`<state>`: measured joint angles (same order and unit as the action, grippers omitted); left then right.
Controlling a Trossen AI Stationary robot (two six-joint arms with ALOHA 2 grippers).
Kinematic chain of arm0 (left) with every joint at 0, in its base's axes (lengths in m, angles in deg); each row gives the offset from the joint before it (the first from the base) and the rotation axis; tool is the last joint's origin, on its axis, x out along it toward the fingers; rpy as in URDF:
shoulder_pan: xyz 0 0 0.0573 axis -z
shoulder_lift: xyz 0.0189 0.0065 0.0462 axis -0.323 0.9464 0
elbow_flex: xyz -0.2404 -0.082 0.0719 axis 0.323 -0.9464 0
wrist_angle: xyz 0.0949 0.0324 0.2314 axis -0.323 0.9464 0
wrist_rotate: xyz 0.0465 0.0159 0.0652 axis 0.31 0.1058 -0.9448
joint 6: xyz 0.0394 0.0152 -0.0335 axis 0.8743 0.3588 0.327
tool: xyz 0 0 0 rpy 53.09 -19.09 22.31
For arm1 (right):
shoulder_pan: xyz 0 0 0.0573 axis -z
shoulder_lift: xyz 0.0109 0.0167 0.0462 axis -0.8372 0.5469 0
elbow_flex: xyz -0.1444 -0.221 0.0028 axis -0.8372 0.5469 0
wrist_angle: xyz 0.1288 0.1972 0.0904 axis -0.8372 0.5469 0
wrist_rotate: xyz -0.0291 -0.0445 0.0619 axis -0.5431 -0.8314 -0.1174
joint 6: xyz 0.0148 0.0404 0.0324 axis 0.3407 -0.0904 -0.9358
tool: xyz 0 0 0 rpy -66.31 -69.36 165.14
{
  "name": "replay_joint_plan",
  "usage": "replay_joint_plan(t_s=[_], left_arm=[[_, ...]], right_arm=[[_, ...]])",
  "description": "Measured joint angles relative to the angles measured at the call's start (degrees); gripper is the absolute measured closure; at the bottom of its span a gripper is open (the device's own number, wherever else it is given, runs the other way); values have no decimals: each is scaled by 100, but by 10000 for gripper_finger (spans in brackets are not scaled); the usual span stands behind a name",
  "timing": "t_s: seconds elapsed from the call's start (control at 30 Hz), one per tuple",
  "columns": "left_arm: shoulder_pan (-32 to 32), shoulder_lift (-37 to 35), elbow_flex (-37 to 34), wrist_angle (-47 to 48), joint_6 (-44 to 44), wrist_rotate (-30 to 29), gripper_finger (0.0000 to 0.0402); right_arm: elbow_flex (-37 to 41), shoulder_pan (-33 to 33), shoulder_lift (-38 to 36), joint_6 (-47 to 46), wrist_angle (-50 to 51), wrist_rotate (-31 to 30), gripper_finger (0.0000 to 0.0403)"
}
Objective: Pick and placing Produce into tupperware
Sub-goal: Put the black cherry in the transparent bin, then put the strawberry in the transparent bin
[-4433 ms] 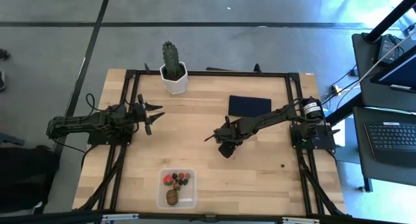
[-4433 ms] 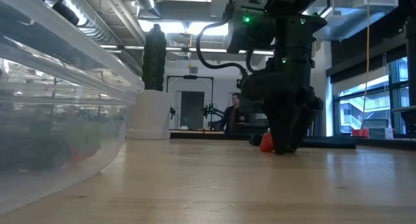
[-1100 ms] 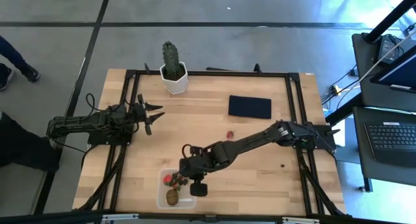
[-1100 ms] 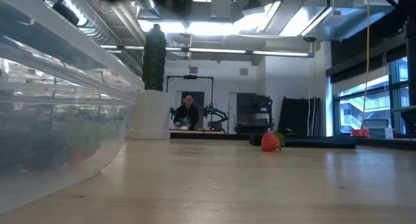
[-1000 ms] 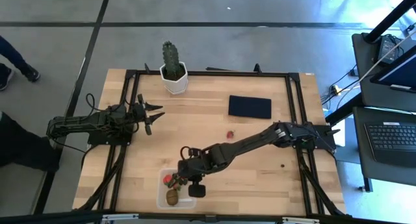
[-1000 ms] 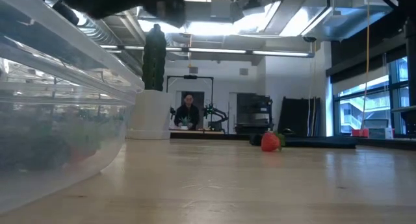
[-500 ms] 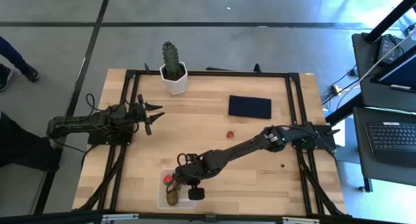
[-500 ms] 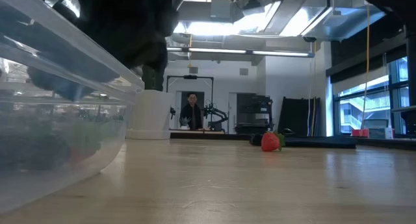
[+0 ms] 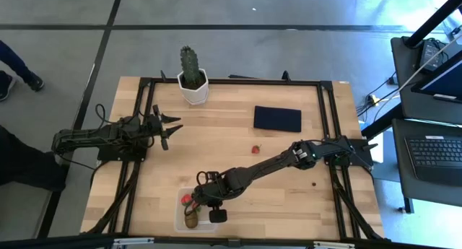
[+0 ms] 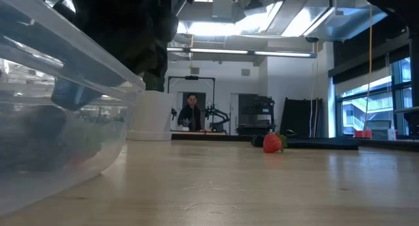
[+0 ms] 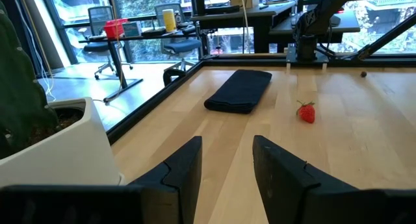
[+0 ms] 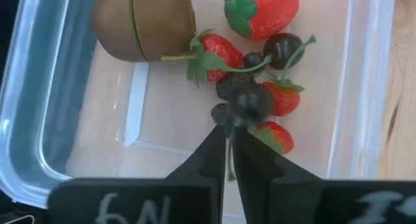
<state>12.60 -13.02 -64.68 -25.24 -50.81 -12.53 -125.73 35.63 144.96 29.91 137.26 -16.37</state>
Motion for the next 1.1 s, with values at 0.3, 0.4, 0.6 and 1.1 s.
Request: replay_joint_plan(t_s=[0.3,0.4,0.6,1.1], left_arm=[[0,0,0,0,0,1,272],[0,0,0,0,0,2,272],[-2,0,0,0,2,2,272],[-1,0,0,2,11,2,272]], right_arm=[[0,18,0,-4,-15,2,295],[-102,56,0,3,122,7,239],[-144,130,-120,18,187,5,131],[-127,254,-1435,758,1770,-734,89]])
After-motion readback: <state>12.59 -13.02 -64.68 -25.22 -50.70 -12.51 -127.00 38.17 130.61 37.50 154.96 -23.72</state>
